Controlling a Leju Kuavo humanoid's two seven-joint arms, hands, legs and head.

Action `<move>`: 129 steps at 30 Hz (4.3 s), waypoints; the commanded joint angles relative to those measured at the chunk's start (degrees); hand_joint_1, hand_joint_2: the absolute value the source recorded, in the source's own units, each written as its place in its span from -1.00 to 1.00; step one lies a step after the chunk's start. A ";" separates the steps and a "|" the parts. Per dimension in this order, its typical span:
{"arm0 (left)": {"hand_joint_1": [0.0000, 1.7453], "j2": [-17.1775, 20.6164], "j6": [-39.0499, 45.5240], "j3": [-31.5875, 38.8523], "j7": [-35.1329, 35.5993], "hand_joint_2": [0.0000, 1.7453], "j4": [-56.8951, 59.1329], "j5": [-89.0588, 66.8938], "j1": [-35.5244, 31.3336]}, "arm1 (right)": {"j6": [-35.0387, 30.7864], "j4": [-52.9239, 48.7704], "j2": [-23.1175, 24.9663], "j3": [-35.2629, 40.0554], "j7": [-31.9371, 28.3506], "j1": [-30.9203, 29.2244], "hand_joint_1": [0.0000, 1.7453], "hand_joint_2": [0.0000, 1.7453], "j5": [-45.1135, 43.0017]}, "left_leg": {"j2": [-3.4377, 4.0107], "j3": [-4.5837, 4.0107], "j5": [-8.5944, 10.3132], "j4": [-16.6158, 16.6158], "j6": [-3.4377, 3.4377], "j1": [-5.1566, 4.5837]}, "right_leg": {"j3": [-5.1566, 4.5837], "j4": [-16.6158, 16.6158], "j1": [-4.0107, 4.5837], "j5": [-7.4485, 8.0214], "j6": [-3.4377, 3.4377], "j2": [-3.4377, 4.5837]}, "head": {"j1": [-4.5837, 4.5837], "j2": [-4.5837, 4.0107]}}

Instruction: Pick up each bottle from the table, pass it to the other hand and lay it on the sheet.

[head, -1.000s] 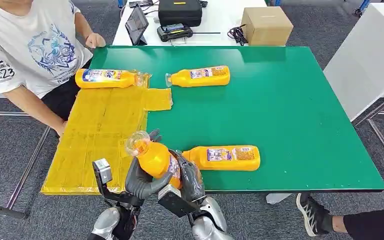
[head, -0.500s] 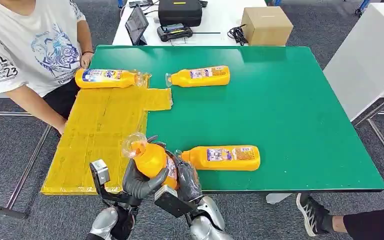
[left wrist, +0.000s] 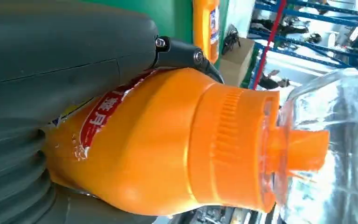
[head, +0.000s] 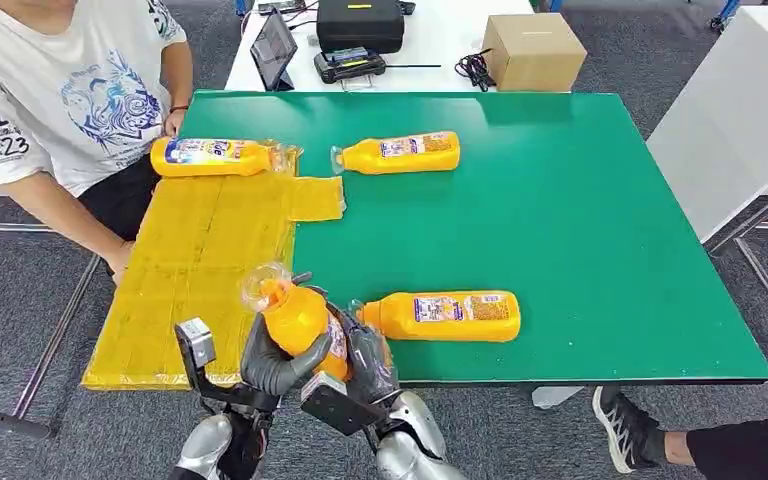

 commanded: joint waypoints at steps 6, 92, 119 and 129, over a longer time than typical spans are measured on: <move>1.00 1.58 9.05 5.41 -2.68 1.00 -5.15 -4.93 -4.27 | -1.60 -26.57 -4.35 -1.25 0.46 5.79 -1.00 -1.00 -6.13 | -0.02 0.14 -0.10 0.05 -0.08 0.06 | 0.16 0.02 0.07 -0.10 -0.10 -0.06 | -0.02 0.00; 1.00 17.02 19.68 13.44 -3.26 1.00 51.33 -86.15 -29.45 | 12.61 -29.07 -2.77 5.40 -0.08 3.35 -1.00 -1.00 -12.95 | 0.39 0.51 0.03 -0.14 -0.21 0.09 | 0.39 -0.09 0.11 0.13 -0.29 0.29 | 0.00 0.00; -1.00 15.46 2.58 18.15 -5.99 -1.00 50.50 -72.09 -28.32 | 13.47 -25.79 -2.09 6.09 -0.12 2.38 -1.00 -1.00 -13.29 | 0.17 1.24 0.08 -0.21 -0.22 0.03 | 1.15 -0.08 0.04 0.05 -0.30 0.18 | -0.04 0.00; -1.00 12.84 -0.55 22.78 -8.20 -1.00 46.70 -57.71 -28.78 | 13.04 -24.11 -1.90 5.45 0.09 2.41 -1.00 -1.00 -13.46 | 0.04 1.22 0.09 -0.14 -0.19 0.05 | 1.18 -0.06 0.06 0.03 -0.24 0.07 | 0.00 0.00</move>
